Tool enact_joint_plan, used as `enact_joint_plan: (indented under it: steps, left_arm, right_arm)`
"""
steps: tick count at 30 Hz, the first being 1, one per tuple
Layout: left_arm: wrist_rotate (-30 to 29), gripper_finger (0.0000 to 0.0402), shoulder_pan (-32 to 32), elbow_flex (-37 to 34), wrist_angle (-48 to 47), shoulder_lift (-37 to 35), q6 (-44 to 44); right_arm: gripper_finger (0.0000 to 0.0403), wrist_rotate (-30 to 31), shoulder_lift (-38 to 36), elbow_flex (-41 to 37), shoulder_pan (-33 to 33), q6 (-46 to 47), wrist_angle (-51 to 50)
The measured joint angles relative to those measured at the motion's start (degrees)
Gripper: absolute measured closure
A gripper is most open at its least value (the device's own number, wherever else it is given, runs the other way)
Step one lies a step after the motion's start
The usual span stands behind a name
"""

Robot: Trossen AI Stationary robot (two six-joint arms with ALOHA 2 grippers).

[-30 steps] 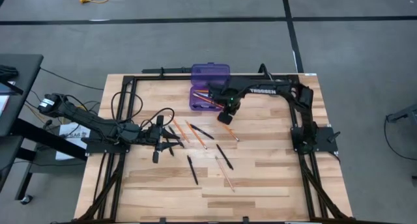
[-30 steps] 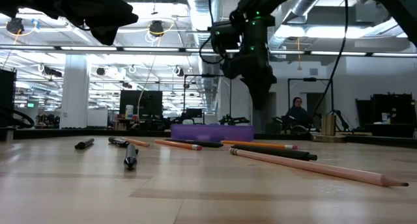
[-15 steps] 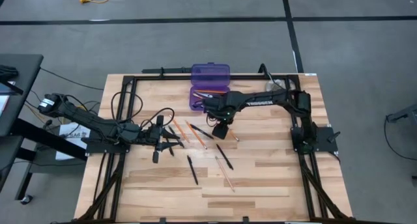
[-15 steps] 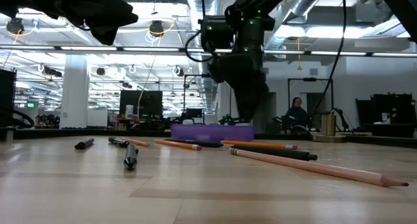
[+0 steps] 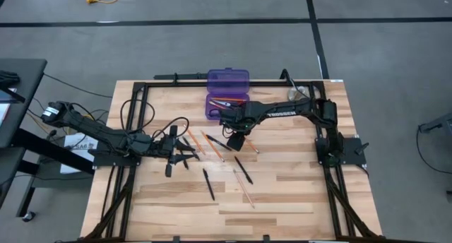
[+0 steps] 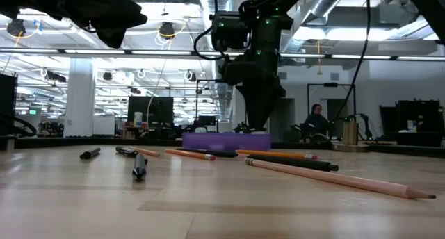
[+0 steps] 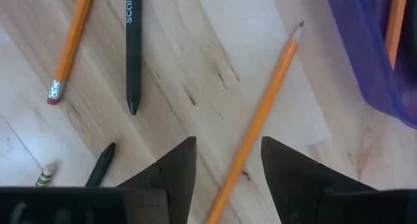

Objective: Pick & place school supplies into a supply box
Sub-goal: Put the yellow pencil into the violet supply box

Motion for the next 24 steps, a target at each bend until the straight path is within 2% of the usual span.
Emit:
enact_joint_plan:
  steps: [11,16,24]
  left_arm:
    - [0.05,0.031,0.0,0.0,-0.04,0.01,-0.05]
    - [0.05,0.031,0.0,0.0,-0.02,0.0,-0.06]
    - [0.03,0.031,0.0,0.0,-0.04,0.01,-0.69]
  right_arm:
    - [0.0216,0.11,0.02,-9.48,0.03,1.5,6.95]
    - [0.0207,0.13,0.02,-11.33,0.09,1.59,9.0]
    - [0.0222,0.37,-0.66,-16.66,-0.04,3.44,14.04]
